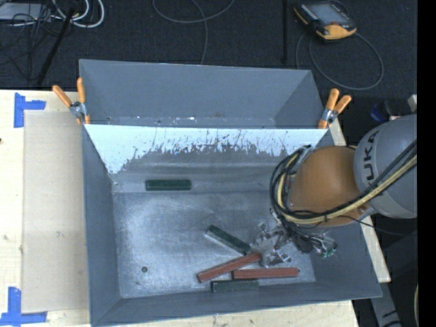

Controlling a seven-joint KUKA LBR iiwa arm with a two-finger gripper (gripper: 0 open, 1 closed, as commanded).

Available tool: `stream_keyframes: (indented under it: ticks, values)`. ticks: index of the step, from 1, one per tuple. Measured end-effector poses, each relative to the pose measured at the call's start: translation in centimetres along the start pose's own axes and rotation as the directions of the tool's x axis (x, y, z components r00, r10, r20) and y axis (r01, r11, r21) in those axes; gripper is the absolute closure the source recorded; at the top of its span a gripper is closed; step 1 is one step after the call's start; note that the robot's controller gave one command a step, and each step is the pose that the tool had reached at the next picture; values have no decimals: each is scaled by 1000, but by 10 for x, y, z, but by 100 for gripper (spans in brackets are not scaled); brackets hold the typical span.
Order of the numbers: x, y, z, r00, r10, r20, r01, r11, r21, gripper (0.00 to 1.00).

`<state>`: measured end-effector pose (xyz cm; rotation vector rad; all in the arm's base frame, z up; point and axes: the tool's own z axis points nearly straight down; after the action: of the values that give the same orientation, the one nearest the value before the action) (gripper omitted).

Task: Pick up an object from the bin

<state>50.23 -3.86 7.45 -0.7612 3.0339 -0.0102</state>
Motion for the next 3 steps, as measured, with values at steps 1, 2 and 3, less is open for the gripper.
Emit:
stream_keyframes:
  ticks: [1,2,3]
  values:
    - [-7,0,-2,1000,-4,27,4,1000,8,0]
    - [-7,0,-2,1000,-6,26,5,1000,8,0]
    - [-45,51,-2,999,50,-7,-50,999,-7,100]
